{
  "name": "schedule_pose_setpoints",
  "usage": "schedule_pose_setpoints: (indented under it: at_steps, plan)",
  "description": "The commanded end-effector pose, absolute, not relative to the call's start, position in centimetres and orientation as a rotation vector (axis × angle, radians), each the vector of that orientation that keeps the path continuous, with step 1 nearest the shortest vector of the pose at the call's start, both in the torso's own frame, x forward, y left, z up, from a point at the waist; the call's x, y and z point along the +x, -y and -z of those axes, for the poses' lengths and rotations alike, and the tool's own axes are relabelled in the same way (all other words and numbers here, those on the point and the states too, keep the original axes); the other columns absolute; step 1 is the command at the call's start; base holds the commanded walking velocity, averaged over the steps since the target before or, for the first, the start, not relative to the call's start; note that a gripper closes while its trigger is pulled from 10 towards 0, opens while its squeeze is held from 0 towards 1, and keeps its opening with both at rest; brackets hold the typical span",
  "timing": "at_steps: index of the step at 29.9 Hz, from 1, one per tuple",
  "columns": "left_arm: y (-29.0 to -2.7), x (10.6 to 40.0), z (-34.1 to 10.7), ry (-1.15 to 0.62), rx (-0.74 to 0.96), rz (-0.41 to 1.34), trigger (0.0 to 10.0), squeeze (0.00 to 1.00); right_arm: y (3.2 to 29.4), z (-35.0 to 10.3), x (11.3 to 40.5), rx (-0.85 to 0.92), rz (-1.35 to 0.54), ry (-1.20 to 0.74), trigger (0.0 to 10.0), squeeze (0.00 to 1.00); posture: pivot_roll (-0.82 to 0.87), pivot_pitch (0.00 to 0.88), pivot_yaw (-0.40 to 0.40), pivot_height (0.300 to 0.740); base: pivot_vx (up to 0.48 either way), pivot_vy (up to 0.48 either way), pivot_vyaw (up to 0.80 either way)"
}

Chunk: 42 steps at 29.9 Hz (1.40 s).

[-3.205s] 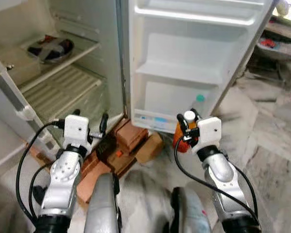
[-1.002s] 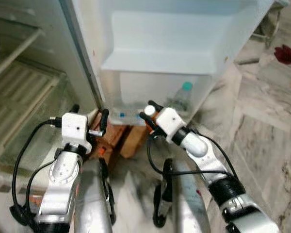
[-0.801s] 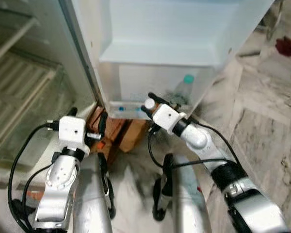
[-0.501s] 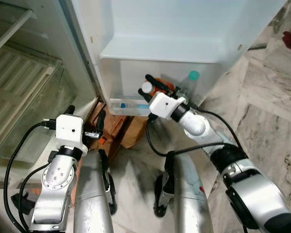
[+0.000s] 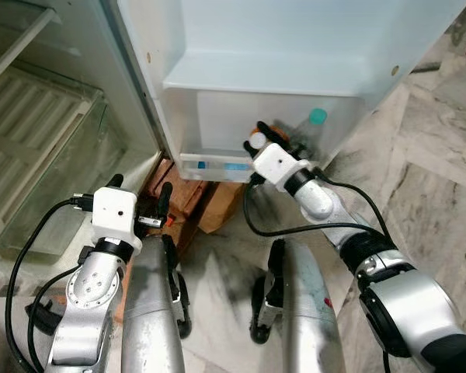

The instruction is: Restocking fridge

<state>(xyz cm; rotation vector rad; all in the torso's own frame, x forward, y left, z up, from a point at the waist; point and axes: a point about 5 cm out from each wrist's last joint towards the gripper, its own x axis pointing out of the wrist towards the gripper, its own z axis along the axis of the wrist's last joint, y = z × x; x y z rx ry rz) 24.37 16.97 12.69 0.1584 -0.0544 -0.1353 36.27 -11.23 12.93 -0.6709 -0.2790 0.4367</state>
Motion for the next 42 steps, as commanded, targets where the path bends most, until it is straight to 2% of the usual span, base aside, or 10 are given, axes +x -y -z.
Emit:
schedule_pose_setpoints:
  at_steps: [1,6,14,15,16,22,42]
  plan:
    - [-17.0,24.0,-12.4,0.034,0.166,0.144,10.0,0.00,12.0,-11.4,35.9,-0.654,-0.420,0.206,10.0,0.00,0.16,0.359,-0.019,0.561,0.000,0.000,0.00]
    - [-16.6,24.2,-12.4,0.028,0.170,0.166,10.0,0.00,13.1,-11.2,36.2,-0.640,-0.360,0.146,10.0,0.00,0.16,0.353,-0.010,0.561,0.000,0.000,0.00]
    - [-16.5,24.4,-12.5,0.030,0.175,0.174,10.0,0.00,12.7,-12.1,37.1,-0.661,-0.337,0.129,10.0,0.00,0.17,0.345,-0.010,0.561,0.000,0.000,0.00]
    - [-16.5,24.4,-12.5,0.032,0.176,0.174,10.0,0.00,12.6,-12.1,37.2,-0.676,-0.333,0.124,10.0,0.03,0.17,0.343,-0.013,0.561,0.000,0.000,0.00]
    - [-16.5,24.4,-12.5,0.032,0.176,0.173,10.0,0.00,12.7,-12.0,37.2,-0.684,-0.329,0.115,10.0,1.00,0.17,0.343,-0.013,0.561,0.000,0.000,0.00]
    - [-16.6,24.5,-12.4,0.032,0.178,0.167,10.0,0.00,13.1,-11.7,37.5,-0.745,-0.285,0.063,10.0,1.00,0.17,0.333,-0.017,0.561,0.000,0.000,0.00]
    - [-16.4,25.4,-12.6,0.052,0.178,0.167,10.0,0.00,13.8,-14.8,38.1,-0.710,-0.209,0.241,10.0,1.00,0.15,0.292,-0.016,0.561,0.000,0.000,0.00]
